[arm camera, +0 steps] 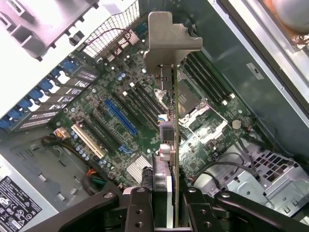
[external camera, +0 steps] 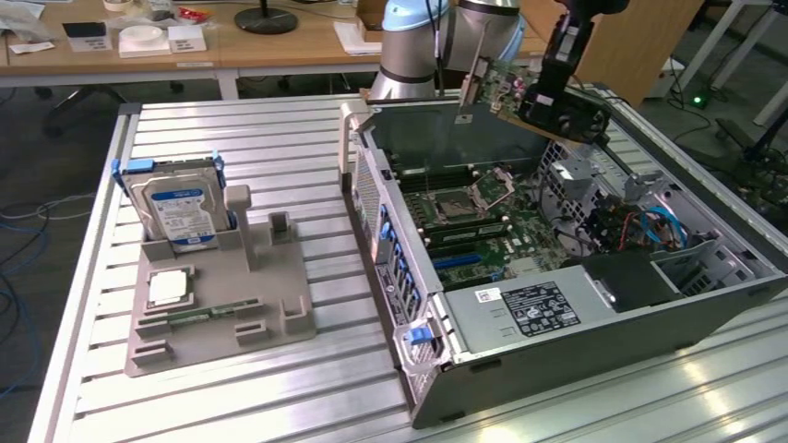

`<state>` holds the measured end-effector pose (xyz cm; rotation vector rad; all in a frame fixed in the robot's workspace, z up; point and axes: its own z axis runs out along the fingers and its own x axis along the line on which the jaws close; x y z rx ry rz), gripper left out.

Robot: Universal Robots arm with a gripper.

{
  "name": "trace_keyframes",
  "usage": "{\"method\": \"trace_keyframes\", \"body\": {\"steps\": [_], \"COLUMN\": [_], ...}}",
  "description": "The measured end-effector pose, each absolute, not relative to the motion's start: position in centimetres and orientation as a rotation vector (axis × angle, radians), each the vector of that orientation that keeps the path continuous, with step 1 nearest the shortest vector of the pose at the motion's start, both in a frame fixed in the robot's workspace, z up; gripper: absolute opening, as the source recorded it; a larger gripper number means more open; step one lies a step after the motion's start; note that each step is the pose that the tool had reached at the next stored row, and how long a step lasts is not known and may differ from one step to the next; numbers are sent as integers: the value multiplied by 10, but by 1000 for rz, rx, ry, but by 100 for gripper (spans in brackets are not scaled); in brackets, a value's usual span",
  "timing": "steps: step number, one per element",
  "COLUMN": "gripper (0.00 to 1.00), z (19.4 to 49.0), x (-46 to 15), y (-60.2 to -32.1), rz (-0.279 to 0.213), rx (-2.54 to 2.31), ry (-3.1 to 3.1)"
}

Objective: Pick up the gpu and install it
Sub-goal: 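Insert the gpu into the slot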

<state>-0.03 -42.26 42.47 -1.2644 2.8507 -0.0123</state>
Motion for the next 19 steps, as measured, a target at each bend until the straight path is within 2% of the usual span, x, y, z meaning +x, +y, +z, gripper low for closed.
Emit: {"method": "trace_keyframes", "body": {"steps": [19], "gripper": [28], "z": [425], "x": [0], "y": [-423], "rz": [-10], "rx": [-1480], "ry": [2744]}}
